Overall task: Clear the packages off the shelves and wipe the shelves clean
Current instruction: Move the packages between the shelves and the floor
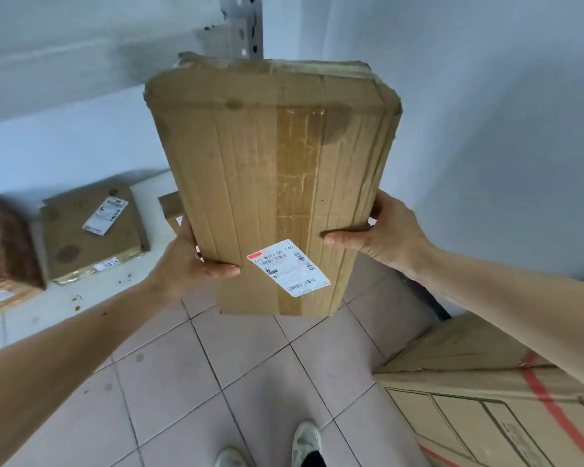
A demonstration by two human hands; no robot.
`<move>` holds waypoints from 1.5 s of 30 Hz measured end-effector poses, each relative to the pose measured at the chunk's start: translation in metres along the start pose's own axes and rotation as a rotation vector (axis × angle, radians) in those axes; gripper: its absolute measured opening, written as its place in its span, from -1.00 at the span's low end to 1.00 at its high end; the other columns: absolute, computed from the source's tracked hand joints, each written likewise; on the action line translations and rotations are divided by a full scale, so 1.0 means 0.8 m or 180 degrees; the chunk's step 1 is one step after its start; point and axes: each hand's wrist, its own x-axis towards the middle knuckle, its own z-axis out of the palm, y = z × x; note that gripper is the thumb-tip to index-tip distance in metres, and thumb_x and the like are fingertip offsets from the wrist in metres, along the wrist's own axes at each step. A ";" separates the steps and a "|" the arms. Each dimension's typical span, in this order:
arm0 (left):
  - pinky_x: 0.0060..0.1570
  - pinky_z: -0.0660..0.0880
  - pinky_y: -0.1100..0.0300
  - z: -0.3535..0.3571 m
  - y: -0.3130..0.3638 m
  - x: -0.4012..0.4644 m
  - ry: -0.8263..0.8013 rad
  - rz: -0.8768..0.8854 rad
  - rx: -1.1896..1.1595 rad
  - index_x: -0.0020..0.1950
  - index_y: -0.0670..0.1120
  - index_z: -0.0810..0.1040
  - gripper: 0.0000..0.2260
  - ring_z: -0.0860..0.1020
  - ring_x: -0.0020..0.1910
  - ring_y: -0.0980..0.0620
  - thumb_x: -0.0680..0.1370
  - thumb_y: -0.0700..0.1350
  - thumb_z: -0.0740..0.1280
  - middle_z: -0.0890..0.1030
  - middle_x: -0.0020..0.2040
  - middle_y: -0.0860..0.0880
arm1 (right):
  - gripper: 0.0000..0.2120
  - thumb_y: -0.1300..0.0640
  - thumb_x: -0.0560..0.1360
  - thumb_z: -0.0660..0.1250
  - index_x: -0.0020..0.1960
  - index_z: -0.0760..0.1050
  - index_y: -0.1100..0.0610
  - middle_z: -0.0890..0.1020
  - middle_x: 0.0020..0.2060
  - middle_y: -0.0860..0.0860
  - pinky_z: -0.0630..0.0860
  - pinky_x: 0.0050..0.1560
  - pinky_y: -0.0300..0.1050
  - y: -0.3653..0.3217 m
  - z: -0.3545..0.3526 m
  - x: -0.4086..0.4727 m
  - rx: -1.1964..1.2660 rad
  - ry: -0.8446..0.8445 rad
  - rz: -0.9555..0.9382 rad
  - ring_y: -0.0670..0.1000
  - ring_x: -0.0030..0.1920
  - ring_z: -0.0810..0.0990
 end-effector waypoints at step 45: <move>0.32 0.45 -0.05 -0.504 0.329 -0.067 0.1517 0.0775 0.0732 0.56 0.16 -0.08 0.16 0.44 0.34 0.07 0.23 -0.17 0.66 0.43 0.32 0.23 | -0.29 -0.07 0.26 0.62 0.32 0.40 -0.02 0.55 -0.01 -0.23 0.65 -0.08 -0.09 -0.602 0.023 0.092 0.0105 -0.0367 -0.1958 -0.07 0.04 0.60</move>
